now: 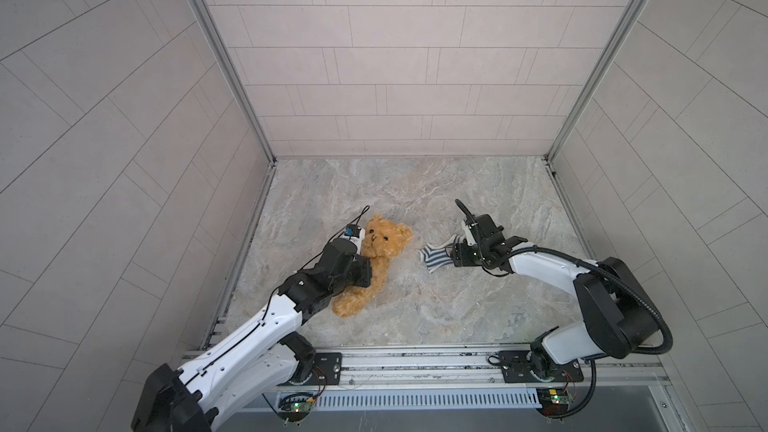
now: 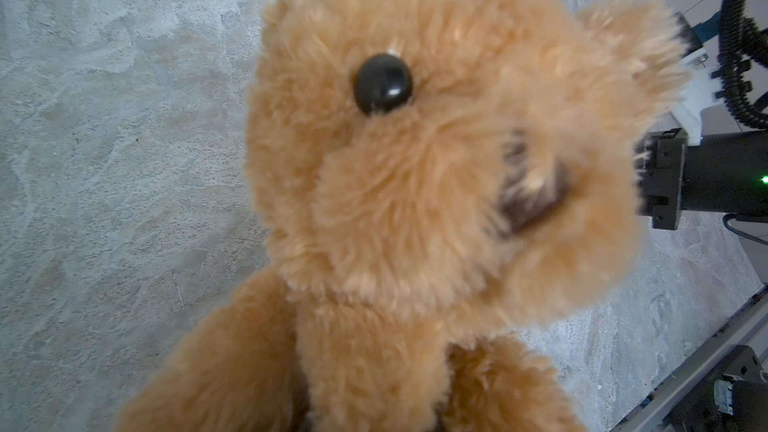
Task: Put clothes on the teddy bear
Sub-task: 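Grasp the striped sweater with the right gripper and drag it toward the bear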
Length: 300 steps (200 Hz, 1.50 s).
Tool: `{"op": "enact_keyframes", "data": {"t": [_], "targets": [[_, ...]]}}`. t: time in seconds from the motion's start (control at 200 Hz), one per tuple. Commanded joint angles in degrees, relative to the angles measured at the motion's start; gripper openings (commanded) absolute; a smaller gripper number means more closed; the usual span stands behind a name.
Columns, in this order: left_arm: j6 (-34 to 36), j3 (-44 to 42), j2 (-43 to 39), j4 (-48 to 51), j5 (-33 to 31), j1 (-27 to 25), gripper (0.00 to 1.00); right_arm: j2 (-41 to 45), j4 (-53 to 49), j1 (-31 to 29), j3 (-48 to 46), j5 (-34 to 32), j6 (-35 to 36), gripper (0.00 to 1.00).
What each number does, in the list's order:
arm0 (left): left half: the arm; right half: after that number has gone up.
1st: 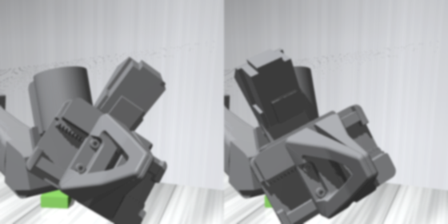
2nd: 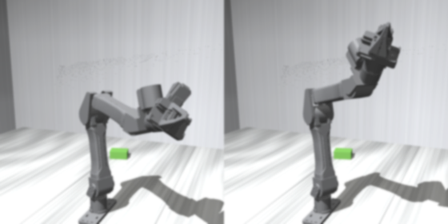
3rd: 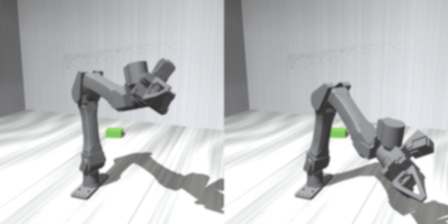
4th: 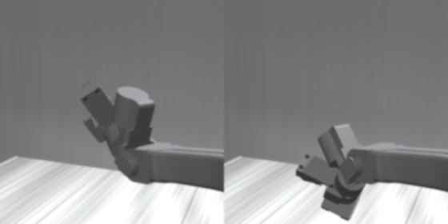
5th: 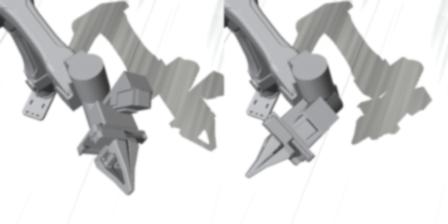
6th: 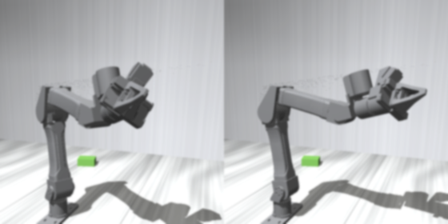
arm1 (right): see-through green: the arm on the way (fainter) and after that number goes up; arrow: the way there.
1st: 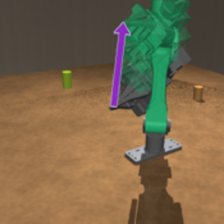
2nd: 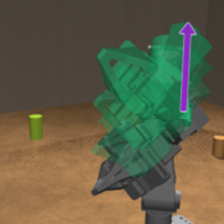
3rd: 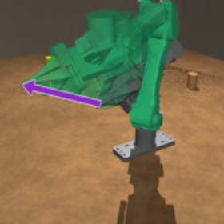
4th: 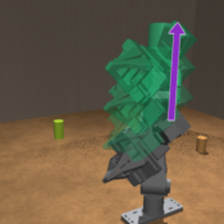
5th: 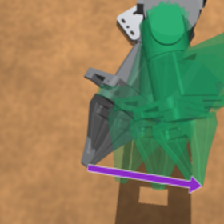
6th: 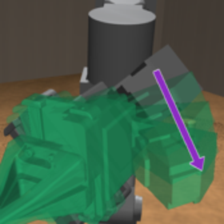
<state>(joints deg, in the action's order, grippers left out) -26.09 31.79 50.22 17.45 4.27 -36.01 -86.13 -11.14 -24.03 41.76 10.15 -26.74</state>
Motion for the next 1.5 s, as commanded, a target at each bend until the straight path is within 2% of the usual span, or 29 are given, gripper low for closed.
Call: {"op": "enact_keyframes", "data": {"t": [0.0,0.295,0.506,0.651,0.816,0.931,1.236,1.402,1.497], "targets": [[0.33,1.65,-0.45,-1.47,-0.20,0.30,0.00,-1.61,-1.36,0.18,0.95,0.57,1.60,0.73],[0.32,0.67,-0.91,-1.99,-0.04,0.33,0.00,0.85,2.68,-0.84,-3.25,2.57,-2.61,0.73],[0.62,-0.11,-1.53,-2.67,-0.36,0.32,0.00,6.00,6.80,-8.53,-8.00,0.93,-10.86,0.74],[1.46,-0.67,-1.60,-2.51,-0.15,0.33,0.00,10.03,4.12,-12.35,-6.80,-2.12,-12.93,0.73],[2.13,-1.19,-2.47,-2.38,-0.41,0.32,0.00,14.24,1.71,-12.22,-5.00,-7.76,-8.05,0.73],[2.25,-1.30,-2.75,-2.10,0.11,0.33,0.00,14.59,-0.78,-8.96,-3.30,-7.91,-4.60,0.73],[1.89,-1.48,-3.72,-1.90,1.26,0.33,0.00,7.24,-1.32,-4.03,1.35,-6.69,-1.03,0.68],[1.84,-0.88,-3.22,-1.96,1.79,0.33,0.00,1.60,-1.68,-2.57,3.51,-4.70,-0.77,0.59],[2.04,-0.52,-2.95,-1.90,2.07,0.25,0.00,-1.14,-3.00,-1.88,4.49,-4.16,-0.82,0.47]]}}
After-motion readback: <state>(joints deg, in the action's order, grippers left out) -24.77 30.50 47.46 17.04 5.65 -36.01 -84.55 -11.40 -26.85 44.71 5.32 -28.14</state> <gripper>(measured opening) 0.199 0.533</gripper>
